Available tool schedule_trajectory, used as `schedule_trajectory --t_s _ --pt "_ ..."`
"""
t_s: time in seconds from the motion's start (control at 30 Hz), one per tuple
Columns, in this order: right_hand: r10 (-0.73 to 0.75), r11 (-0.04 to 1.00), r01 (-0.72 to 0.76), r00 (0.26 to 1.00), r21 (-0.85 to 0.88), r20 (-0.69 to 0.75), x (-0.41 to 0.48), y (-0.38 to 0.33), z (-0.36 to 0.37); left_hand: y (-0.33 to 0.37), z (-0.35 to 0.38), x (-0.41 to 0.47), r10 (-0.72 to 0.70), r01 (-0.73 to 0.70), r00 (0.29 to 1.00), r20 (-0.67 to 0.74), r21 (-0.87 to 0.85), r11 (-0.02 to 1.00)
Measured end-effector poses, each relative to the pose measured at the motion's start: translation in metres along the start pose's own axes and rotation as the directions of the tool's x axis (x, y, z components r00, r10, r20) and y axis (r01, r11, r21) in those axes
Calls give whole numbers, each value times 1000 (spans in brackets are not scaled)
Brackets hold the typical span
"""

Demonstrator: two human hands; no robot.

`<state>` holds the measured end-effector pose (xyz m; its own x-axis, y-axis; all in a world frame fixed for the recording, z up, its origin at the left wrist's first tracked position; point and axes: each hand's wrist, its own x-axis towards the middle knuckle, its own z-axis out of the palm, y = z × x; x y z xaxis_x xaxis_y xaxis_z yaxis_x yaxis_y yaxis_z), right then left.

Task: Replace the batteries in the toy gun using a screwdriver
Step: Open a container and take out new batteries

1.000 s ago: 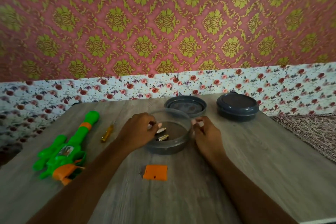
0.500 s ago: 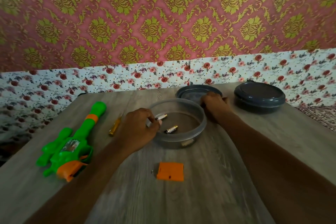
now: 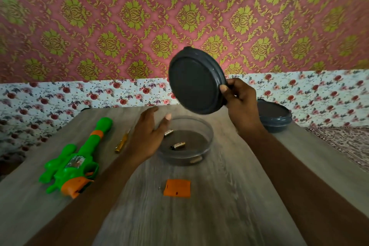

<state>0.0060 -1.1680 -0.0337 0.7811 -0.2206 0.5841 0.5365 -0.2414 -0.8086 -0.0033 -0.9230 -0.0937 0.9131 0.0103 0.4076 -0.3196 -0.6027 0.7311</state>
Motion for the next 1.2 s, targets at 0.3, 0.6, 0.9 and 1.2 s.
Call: schedule_trajectory --t_s 0.3,0.6,0.9,1.2 --pt "491 869 -491 871 58 20 -30 0 13 25 -9 2 -319 301 946 -62 -206 931" --pt "528 700 -449 849 -555 -20 -46 46 36 36 22 -16 -437 433 878 -194 -66 899" --pt "601 702 -535 799 -470 -10 -23 53 39 11 26 7 -492 488 854 -166 -70 870" --pt "663 720 -648 748 -248 -31 -15 57 31 11 15 21 -646 621 760 -76 -208 756"
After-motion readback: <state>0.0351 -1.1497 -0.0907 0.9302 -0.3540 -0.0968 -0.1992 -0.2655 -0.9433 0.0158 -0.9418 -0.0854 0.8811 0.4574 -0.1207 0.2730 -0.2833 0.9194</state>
